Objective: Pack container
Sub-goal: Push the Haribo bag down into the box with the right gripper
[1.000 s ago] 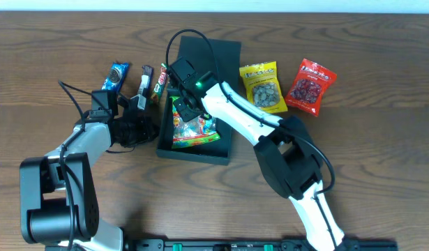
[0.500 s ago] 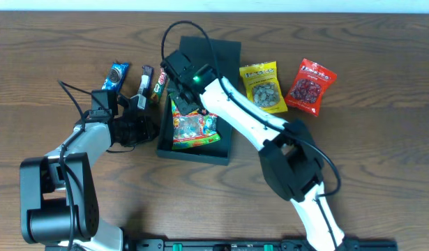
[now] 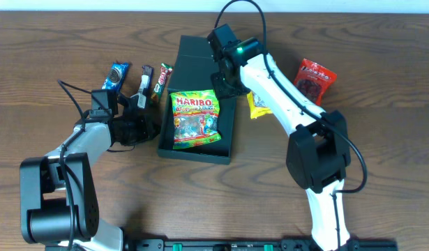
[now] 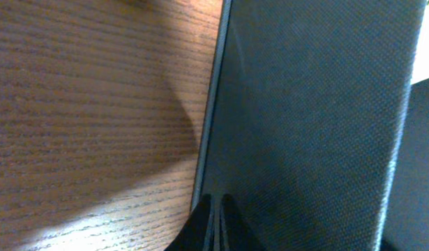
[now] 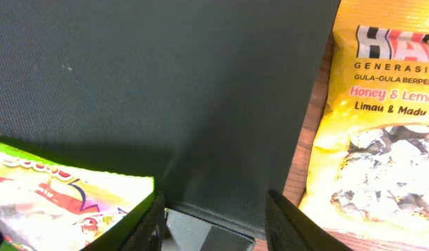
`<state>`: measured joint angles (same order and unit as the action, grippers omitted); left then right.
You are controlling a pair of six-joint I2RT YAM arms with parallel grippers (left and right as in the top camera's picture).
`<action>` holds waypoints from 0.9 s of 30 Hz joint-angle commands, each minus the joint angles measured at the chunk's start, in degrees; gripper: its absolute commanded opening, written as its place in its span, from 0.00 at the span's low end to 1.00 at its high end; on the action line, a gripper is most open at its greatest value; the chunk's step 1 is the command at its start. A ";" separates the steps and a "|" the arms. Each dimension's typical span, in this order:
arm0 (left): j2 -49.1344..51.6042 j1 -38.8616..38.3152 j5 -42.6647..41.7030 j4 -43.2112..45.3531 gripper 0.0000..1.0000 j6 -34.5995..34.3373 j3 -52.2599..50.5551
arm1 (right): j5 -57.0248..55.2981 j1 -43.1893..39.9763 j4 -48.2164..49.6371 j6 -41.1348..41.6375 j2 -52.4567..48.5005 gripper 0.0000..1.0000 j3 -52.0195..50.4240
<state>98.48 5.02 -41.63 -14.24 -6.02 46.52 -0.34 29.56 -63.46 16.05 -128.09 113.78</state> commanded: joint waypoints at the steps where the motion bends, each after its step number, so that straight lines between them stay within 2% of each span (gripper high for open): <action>1: 0.52 -0.22 -0.42 0.39 0.06 -0.02 -0.28 | 2.38 0.55 -0.11 -0.50 1.16 0.47 -0.26; 6: 0.52 -0.22 -0.39 1.38 0.06 -0.02 -0.28 | 3.41 1.27 0.50 -3.10 1.27 0.43 -0.17; 10: 0.52 -0.22 -0.39 1.46 0.06 -0.02 -0.28 | 4.09 1.11 1.99 -5.70 1.55 0.50 0.07; 13: 0.52 -0.22 -0.39 1.46 0.06 -0.02 -0.28 | 9.62 1.11 2.23 -8.94 1.44 0.51 0.07; 16: 0.52 -0.22 -0.39 1.46 0.06 -0.02 -0.28 | 11.26 1.40 2.62 -10.67 1.42 0.46 -0.31; 20: 0.52 -0.22 -0.39 1.46 0.06 -0.02 -0.28 | 11.34 1.44 2.54 -11.06 1.42 0.24 -0.33; 25: 0.52 -0.22 -0.39 1.46 0.06 -0.02 -0.28 | 13.27 2.08 1.40 -13.62 1.42 0.21 -0.35; 27: 0.52 -0.22 -0.39 1.46 0.06 -0.02 -0.28 | 13.27 2.29 1.29 -14.49 1.42 0.15 -0.35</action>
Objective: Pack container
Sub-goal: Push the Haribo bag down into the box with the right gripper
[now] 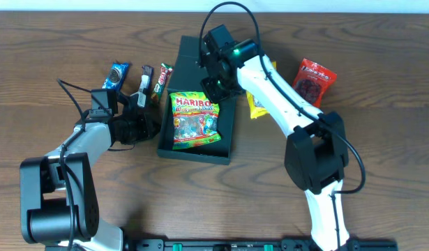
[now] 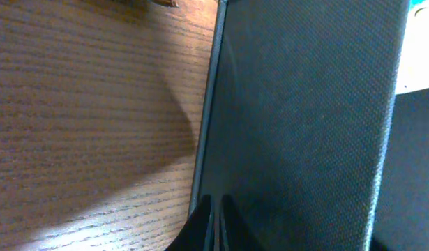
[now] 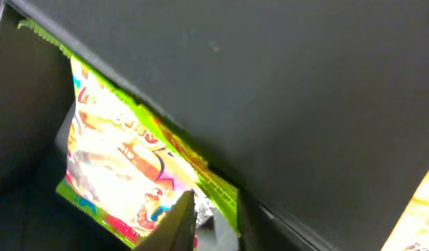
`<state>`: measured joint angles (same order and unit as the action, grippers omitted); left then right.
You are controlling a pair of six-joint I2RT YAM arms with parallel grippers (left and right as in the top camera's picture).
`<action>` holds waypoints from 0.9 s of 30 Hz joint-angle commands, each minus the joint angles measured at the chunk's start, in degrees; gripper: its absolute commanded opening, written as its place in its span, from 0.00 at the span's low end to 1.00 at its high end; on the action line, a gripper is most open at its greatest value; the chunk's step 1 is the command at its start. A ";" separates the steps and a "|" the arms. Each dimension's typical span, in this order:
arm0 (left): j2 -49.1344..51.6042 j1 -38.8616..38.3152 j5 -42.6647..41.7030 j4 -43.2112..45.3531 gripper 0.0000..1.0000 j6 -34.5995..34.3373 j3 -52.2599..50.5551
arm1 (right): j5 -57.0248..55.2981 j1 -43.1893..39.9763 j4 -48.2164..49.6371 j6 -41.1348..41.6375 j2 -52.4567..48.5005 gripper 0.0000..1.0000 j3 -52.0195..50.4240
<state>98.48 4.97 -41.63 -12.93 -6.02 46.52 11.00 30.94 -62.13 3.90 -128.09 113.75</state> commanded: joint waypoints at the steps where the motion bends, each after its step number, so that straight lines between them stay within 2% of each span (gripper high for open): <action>1: 0.52 -0.17 -0.39 0.15 0.06 -0.02 -0.28 | 1.90 1.03 -0.11 -2.34 1.42 0.06 -0.33; 2: 0.52 -0.17 -0.39 0.15 0.06 -0.02 -0.28 | 1.92 1.09 -0.17 -2.36 1.42 0.02 -0.33; 7: 0.52 -0.17 -0.39 0.17 0.06 -0.02 -0.28 | 2.89 1.07 -0.57 -2.27 1.90 0.02 0.61; 18: 0.52 -0.17 -0.42 1.05 0.06 -0.90 -0.28 | 25.57 0.59 -1.29 1.77 4.68 0.02 2.64; 24: 0.52 -0.17 -0.42 1.05 0.06 -0.90 -0.28 | 29.99 1.44 -1.60 3.34 4.90 0.02 2.78; 27: 0.52 -0.17 -0.42 1.05 0.06 -0.90 -0.28 | 25.44 2.34 -3.04 3.34 4.85 0.02 1.92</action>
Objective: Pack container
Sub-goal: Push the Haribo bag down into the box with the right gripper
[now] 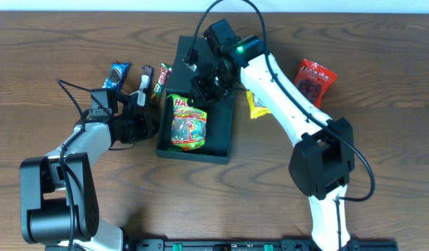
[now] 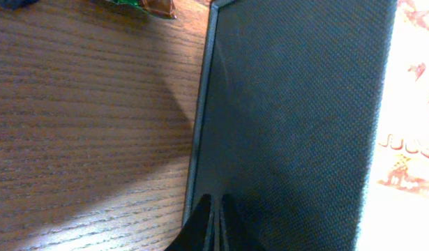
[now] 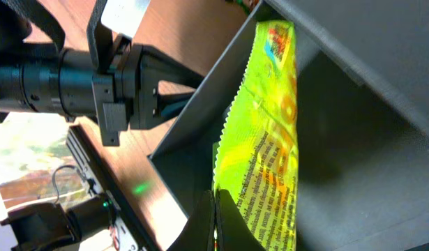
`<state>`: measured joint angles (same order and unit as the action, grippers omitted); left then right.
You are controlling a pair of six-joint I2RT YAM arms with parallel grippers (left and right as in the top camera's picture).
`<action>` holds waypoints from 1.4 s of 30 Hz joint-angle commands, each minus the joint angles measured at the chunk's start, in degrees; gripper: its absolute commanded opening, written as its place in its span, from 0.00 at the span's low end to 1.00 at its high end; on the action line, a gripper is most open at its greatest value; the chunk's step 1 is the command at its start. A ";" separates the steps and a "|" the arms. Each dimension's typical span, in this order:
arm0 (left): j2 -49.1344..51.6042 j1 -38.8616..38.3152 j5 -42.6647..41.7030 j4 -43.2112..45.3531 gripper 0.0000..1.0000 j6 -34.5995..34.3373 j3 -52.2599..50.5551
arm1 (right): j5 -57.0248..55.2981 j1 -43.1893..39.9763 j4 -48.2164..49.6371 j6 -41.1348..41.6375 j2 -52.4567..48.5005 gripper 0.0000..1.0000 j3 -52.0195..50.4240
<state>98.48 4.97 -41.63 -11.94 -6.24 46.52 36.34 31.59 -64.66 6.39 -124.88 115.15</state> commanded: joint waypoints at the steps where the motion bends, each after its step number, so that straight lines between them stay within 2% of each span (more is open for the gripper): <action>1: 0.52 -0.17 -0.42 0.07 0.06 -0.68 -0.28 | -1.20 1.99 -0.92 0.90 1.64 0.02 -0.04; 5: 0.52 -0.17 -0.42 0.04 0.06 -0.68 -0.28 | -6.25 3.02 -2.03 1.57 1.55 0.02 -1.20; 11: 0.52 -0.17 -0.42 0.04 0.06 -0.68 -0.28 | -23.61 5.25 -4.42 6.54 1.36 0.02 -1.55; 16: 0.50 -0.17 -0.42 0.02 0.06 -0.68 -0.28 | -27.56 6.12 -4.87 7.21 0.94 0.02 -1.60; 17: 0.52 -0.17 -0.42 0.02 0.06 -0.68 -0.28 | -27.54 6.19 -4.26 6.84 0.94 0.08 -1.60; 18: 0.52 -0.17 -0.42 0.02 0.06 -0.68 -0.28 | -27.56 6.23 -3.39 6.71 0.94 0.23 -1.60; 19: 0.52 -0.17 -0.42 0.02 0.06 -0.68 -0.28 | -27.56 6.25 -2.36 6.64 0.94 0.51 -1.60; 20: 0.52 -0.17 -0.42 0.02 0.06 -0.68 -0.28 | -27.54 6.25 -1.55 6.64 1.01 0.74 -1.55; 21: 0.52 -0.17 -0.42 0.02 0.06 -0.68 -0.28 | -27.56 6.16 -1.09 6.64 1.14 0.93 -1.42; 22: 0.52 -0.17 -0.42 0.02 0.06 -0.68 -0.28 | -27.56 5.99 -1.09 6.67 1.22 0.99 -1.03; 24: 0.52 -0.17 -0.39 0.00 0.06 -0.66 -0.28 | -27.56 5.55 -2.16 7.26 1.79 0.95 0.48; 25: 0.52 -0.17 -0.39 0.02 0.06 -0.66 -0.28 | -27.56 5.40 -2.97 7.30 2.27 0.86 1.31; 26: 0.52 -0.17 -0.39 0.02 0.06 -0.66 -0.28 | -27.56 5.29 -3.85 7.28 2.82 0.70 2.03; 27: 0.52 -0.15 -0.37 0.02 0.06 -0.66 -0.28 | -27.65 5.20 -4.79 7.21 3.58 0.44 2.49; 28: 0.52 -0.15 -0.37 0.04 0.06 -0.66 -0.28 | -28.22 5.27 -6.01 6.88 4.00 0.11 2.49; 29: 0.52 -0.17 -0.37 0.09 0.06 -0.66 -0.28 | -28.55 5.53 -6.95 6.80 4.00 0.02 2.45; 34: 0.52 -0.17 -0.37 0.20 0.06 -0.66 -0.28 | -29.20 7.85 -9.18 6.21 1.07 0.02 -2.25; 42: 0.52 -0.17 -0.39 0.20 0.06 -0.66 -0.28 | -31.65 8.98 -5.01 6.25 -0.61 0.01 -11.91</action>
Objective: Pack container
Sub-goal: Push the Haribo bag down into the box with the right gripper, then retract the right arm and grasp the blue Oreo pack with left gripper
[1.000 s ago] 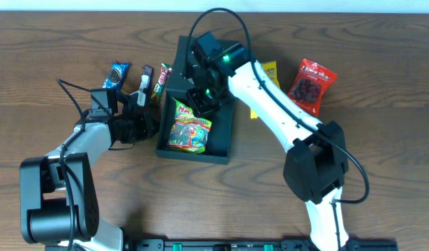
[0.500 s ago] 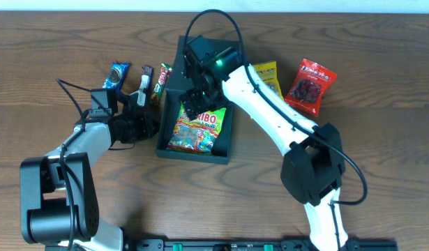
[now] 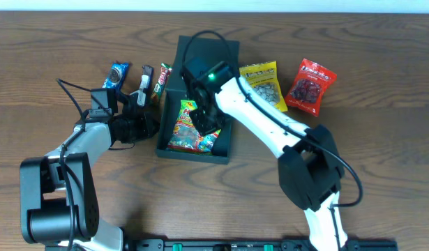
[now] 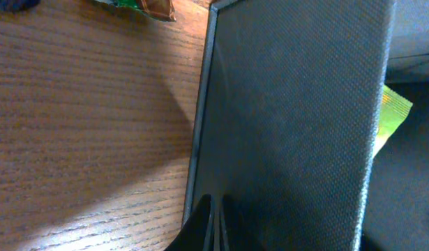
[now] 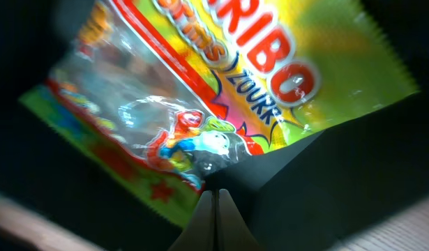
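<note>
The black container (image 3: 193,155) stands open mid-table, its lid folded back. A Haribo gummy bag (image 3: 188,132) lies tilted inside it. My right gripper (image 3: 204,120) is down in the container, over the bag. In the right wrist view the fingers (image 5: 215,199) are shut at the lower edge of the bag (image 5: 221,77). My left gripper (image 3: 150,123) is at the container's left wall. There its fingers (image 4: 215,209) are pinched on the wall's rim (image 4: 200,139). A green corner of the bag (image 4: 392,115) shows past the wall.
A yellow candy bag (image 3: 261,82) and a red snack bag (image 3: 311,85) lie right of the container. An Oreo pack (image 3: 117,75) and two chocolate bars (image 3: 145,79) (image 3: 162,78) lie to its left, behind my left arm.
My right gripper has moved from the container's back left down to its middle. The Haribo bag, then standing on edge, now lies tilted in the front half. The yellow bag is uncovered.
The Haribo bag lay flat in the container, my right gripper open at its back edge and the left gripper shut on the left wall. Then the right fingers closed at the bag's top edge. Then the bag stood on edge, and now it lies tilted.
</note>
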`<state>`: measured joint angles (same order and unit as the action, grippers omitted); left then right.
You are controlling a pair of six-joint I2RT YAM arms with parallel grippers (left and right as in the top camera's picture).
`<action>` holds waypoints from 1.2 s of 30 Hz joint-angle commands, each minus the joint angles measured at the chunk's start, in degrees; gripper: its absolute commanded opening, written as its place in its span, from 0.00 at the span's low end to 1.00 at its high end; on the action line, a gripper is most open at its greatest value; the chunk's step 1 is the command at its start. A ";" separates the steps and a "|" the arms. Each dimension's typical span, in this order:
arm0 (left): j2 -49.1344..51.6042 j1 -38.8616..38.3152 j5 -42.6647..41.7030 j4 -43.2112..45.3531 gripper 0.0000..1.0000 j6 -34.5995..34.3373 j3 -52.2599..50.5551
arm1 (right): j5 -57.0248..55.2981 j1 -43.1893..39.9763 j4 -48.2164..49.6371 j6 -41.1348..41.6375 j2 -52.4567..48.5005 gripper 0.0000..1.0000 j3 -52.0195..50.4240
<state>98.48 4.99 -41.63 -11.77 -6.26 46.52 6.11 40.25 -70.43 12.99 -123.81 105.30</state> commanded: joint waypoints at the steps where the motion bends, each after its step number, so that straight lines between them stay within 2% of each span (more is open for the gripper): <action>1: 0.52 -0.20 -0.39 0.02 0.06 -0.63 -0.28 | -1.44 0.33 1.62 -0.35 -1.75 0.02 -2.91; 12: 0.52 -0.20 -0.39 0.00 0.06 -0.63 -0.28 | -1.44 0.39 17.22 -0.17 -3.06 0.02 -11.52; 22: 0.52 -0.20 -0.39 -0.02 0.06 -0.63 -0.28 | 2.75 0.79 25.53 -0.20 -3.52 0.01 -11.76; 28: 0.52 -0.20 -0.39 -0.02 0.06 -0.63 -0.28 | 2.95 0.59 21.16 -0.20 -3.48 0.01 -8.72; 36: -0.52 -0.11 1.49 -0.24 0.06 -0.61 1.03 | 0.11 -1.64 6.14 -3.63 -1.73 0.02 12.92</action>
<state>98.48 4.99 -41.45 -11.81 -6.26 46.52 7.44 40.01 -63.09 11.86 -127.46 112.20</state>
